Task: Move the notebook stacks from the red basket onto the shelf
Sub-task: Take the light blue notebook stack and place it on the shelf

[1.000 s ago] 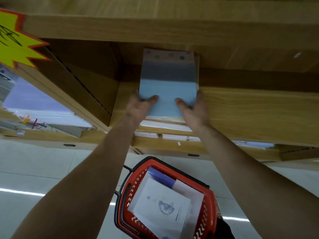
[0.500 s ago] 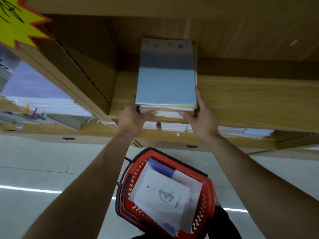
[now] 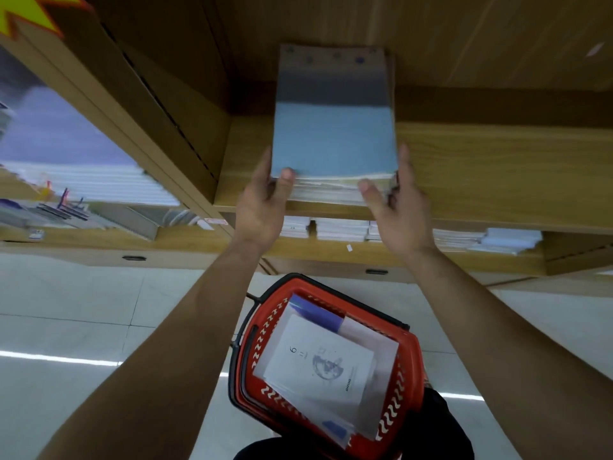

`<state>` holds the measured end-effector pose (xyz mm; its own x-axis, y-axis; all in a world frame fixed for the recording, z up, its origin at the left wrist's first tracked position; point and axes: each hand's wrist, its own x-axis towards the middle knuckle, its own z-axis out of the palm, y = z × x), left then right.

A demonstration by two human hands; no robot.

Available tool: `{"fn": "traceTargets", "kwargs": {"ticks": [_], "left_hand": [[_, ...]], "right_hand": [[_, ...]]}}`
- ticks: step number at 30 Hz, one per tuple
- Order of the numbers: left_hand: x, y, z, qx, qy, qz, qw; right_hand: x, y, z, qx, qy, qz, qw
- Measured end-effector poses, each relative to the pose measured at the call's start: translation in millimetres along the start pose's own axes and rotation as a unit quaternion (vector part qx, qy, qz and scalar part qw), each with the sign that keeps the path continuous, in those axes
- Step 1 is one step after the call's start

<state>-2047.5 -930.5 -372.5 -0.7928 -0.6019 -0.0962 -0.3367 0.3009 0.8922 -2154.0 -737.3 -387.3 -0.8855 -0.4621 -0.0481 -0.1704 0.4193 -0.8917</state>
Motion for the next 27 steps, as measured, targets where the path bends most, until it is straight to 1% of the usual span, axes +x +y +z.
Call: {"fn": "traceTargets", "kwargs": {"ticks": [4,8,12,15,17,21,24,26,27], "left_hand": [[2.8,14.4,0.1,0.028,0.023,-0.007,0.999],[6.7,12.0,-3.5,0.022,-0.001,-0.017,1.0],[14.4,11.5,-9.2,0.046,-0.036,-0.019,0.998],[21.4,13.3,-5.2,0.023,-0.058,-0.051,0.997],[20.3,13.2,-2.2,0.028,-0.061,-0.048,0.997],[12.3,10.0,-2.8,0.036,-0.058,-0.041,0.997],[6.4,4.0,-3.5,0.069,-0.054,-0.059,0.994],[6.3,1.0,-1.5,0.108,-0.047,-0.062,0.991],[8.1,0.4,-0.6,0.135,-0.036,-0.057,0.989]], "right_hand": [[8.7,-7.1,-6.9,-0.022,0.041,-0.025,0.999],[7.7,-8.5,-4.6,-0.022,0.067,-0.018,0.997],[-3.4,-4.9,-2.5,-0.108,0.102,-0.032,0.988],[3.1,-5.3,-1.4,-0.126,0.089,-0.005,0.988],[7.3,-5.9,-2.6,-0.128,0.075,0.0,0.989],[8.1,1.0,-12.1,-0.082,0.007,0.01,0.997],[2.0,2.1,-17.4,-0.037,-0.036,0.021,0.998],[-1.2,4.2,-18.4,-0.059,-0.041,0.028,0.997],[-1.6,5.5,-18.2,-0.08,-0.031,0.025,0.996]]}}
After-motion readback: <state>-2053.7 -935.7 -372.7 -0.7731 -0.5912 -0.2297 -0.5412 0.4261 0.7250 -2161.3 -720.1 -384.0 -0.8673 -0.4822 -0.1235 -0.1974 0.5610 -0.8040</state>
